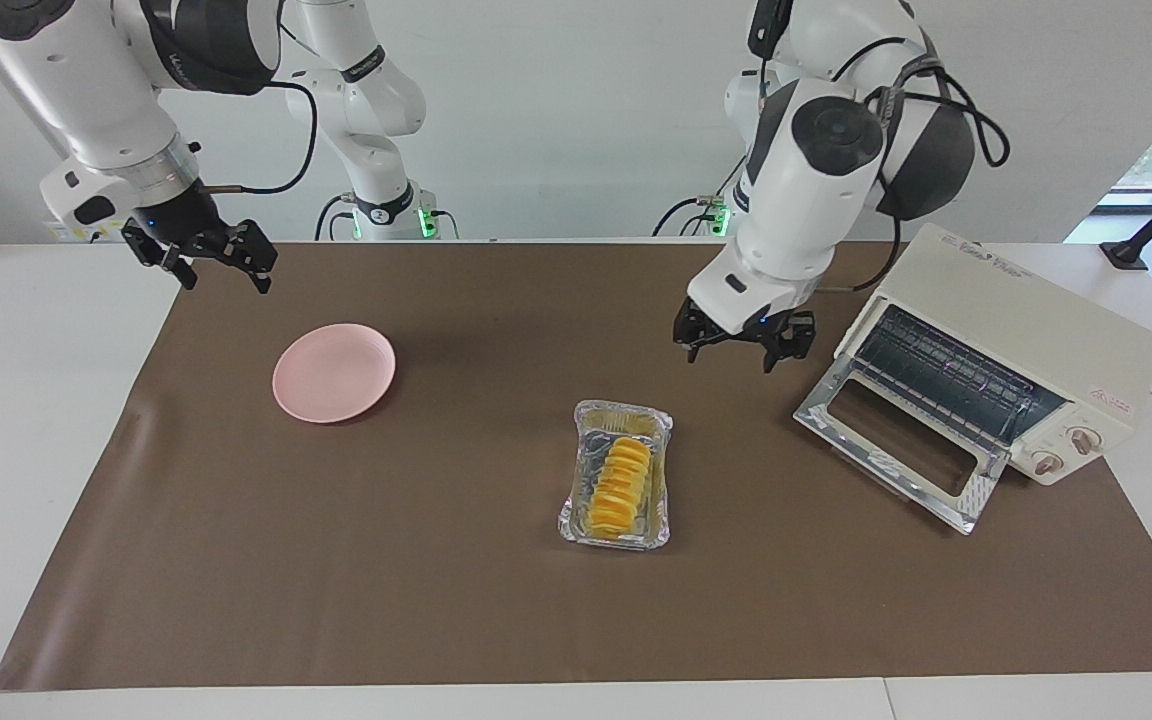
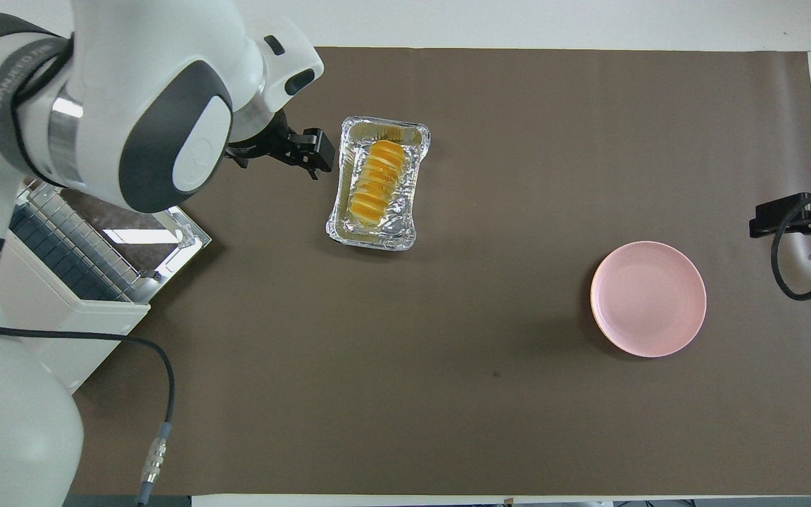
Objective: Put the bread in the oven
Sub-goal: 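Reach the left gripper to the foil tray and grasp its rim, then lift the foil tray with the left gripper toward the oven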
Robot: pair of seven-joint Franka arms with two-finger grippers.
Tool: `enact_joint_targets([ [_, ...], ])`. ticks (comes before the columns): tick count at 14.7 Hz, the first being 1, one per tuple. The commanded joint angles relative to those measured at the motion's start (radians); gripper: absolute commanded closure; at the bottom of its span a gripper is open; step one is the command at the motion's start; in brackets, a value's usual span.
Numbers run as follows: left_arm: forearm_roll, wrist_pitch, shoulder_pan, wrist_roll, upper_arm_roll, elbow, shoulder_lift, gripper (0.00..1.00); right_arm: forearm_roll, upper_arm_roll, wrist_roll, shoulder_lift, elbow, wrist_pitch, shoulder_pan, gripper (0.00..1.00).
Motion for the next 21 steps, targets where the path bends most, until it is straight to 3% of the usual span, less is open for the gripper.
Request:
enact_joint_targets([
  [1,-0.002,-0.034,-0.066,-0.009,0.023,0.121,0.07,0.0,-0.022,0.013,0.011,-0.004,0.001,0.004,-0.018,0.0],
  [3,0.004,0.009,-0.149,-0.082,0.02,0.114,0.075,0.0,-0.019,0.015,0.013,-0.004,0.001,0.003,-0.018,0.0],
  [11,0.008,0.207,-0.273,-0.239,0.018,-0.058,0.085,0.0,-0.019,0.016,0.008,-0.005,-0.002,-0.008,-0.013,0.0],
  [16,0.003,0.357,-0.224,-0.234,0.018,-0.147,0.084,0.0,-0.019,0.016,0.008,-0.005,-0.002,-0.008,-0.013,0.0],
  [17,0.05,0.41,-0.238,-0.234,0.02,-0.156,0.116,0.0,-0.019,0.016,0.008,-0.005,-0.002,-0.008,-0.012,0.0],
  [21,0.072,0.423,-0.235,-0.234,0.018,-0.092,0.199,0.0,-0.019,0.016,0.008,-0.005,-0.002,-0.008,-0.013,0.0],
])
